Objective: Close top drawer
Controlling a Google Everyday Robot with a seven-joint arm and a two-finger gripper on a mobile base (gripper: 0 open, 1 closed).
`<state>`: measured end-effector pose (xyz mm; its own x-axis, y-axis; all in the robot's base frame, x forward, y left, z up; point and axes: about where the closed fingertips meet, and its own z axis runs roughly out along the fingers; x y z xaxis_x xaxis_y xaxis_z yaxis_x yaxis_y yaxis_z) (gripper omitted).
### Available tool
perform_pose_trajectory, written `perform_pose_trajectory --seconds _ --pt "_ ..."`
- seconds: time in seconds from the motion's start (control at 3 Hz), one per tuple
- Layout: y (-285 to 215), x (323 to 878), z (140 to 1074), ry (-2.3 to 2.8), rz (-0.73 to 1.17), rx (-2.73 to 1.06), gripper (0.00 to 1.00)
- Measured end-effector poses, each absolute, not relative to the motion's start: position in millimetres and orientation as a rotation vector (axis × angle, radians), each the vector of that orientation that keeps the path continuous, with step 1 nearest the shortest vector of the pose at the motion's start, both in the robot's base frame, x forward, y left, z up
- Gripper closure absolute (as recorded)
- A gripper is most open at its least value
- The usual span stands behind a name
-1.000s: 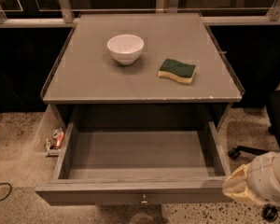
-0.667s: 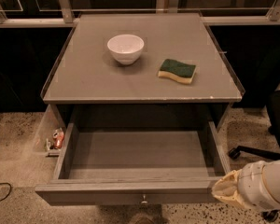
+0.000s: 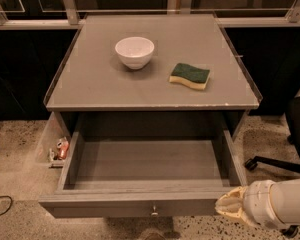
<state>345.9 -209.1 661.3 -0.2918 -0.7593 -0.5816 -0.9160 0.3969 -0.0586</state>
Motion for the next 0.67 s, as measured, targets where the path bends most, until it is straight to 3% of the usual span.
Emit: perform_pose_trajectory --seconds 0.33,0.67 --pt "-208.9 346.4 661.1 2.128 0.388 -1.427 0.82" --pt "-208.9 346.4 661.1 2.128 0.388 -1.427 0.58"
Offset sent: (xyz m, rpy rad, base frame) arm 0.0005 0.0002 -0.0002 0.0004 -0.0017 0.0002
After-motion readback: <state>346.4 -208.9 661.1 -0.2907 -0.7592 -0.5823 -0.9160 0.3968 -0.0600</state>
